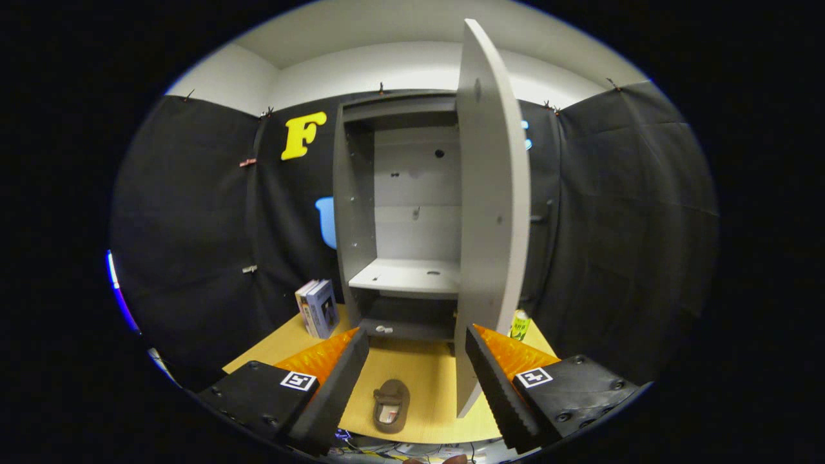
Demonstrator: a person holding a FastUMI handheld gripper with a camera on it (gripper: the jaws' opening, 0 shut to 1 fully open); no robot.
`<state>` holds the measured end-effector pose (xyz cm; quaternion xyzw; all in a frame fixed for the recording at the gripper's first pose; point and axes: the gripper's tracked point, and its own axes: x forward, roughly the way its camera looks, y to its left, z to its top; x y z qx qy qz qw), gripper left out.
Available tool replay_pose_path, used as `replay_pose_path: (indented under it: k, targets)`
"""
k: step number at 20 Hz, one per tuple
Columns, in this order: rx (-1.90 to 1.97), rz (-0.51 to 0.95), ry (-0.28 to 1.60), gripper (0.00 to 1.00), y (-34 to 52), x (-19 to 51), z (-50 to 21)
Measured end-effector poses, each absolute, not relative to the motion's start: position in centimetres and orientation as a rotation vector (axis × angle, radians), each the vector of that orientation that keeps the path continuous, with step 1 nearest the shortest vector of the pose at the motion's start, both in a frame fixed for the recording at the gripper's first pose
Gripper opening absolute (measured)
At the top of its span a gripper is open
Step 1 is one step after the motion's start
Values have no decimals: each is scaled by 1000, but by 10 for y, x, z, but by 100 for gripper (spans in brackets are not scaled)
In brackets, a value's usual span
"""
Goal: Open the shoe cabinet door, grab the shoes and put them into the shoe cabinet, then close the shoe cabinet door.
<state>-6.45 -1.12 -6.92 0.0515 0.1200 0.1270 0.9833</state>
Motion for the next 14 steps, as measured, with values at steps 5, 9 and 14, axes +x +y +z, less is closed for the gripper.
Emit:
replay_pose_path:
  k: [5,9,14]
  targets:
    - [100,365,483,99,51,-60,-185]
    - [64,390,659,99,79,-62,-295]
    - [51,403,769,98,99,-40,-378]
